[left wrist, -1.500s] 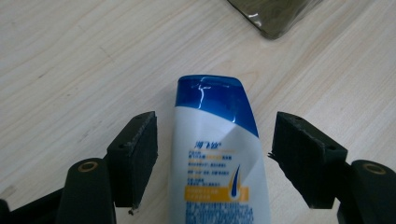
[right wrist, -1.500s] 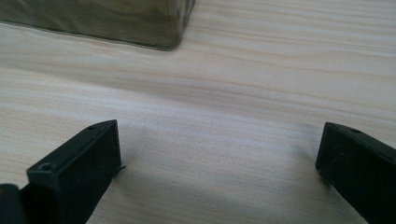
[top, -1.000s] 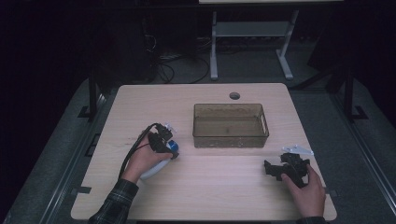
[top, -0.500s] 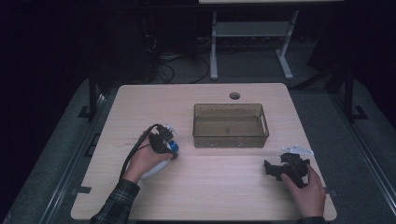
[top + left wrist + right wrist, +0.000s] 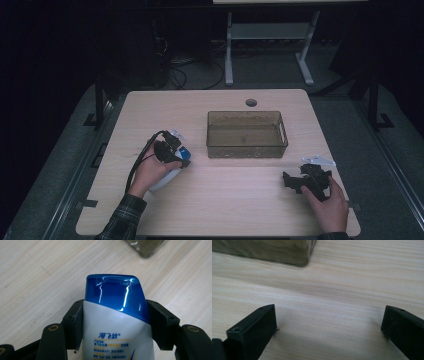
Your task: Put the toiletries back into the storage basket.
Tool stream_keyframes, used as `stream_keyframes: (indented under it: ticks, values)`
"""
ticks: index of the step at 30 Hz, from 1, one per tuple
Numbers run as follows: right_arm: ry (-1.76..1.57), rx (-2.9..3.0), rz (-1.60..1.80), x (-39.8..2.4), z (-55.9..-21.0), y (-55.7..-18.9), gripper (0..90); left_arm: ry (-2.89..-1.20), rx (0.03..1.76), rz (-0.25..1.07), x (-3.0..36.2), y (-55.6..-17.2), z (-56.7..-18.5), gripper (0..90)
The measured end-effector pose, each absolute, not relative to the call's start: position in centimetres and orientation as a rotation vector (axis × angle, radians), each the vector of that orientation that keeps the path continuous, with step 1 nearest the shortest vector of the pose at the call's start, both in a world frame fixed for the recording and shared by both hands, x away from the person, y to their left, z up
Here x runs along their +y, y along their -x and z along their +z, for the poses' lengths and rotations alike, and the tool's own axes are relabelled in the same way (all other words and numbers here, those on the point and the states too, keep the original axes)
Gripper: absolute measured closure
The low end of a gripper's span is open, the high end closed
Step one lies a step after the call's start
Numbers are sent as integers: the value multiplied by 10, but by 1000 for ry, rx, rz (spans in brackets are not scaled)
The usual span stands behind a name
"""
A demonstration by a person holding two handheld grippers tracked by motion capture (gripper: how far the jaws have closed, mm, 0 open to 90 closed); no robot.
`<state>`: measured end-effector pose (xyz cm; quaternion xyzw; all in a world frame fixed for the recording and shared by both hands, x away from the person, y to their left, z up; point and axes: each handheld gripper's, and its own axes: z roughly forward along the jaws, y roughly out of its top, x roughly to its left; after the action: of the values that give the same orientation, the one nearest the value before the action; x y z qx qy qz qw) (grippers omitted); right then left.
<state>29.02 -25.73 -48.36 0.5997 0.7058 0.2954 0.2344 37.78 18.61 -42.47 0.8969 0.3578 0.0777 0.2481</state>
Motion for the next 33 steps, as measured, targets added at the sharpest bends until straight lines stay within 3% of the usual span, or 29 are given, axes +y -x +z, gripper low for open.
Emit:
stream_keyframes:
  ticks: [19,33]
  values:
    - [-1646,1937,811,-257,-484,-290,0,-2117,930,262,236,-345,-397,359]
    - [-1646,1937,812,-257,-484,-290,0,-1979,924,275,272,-329,-379,361]
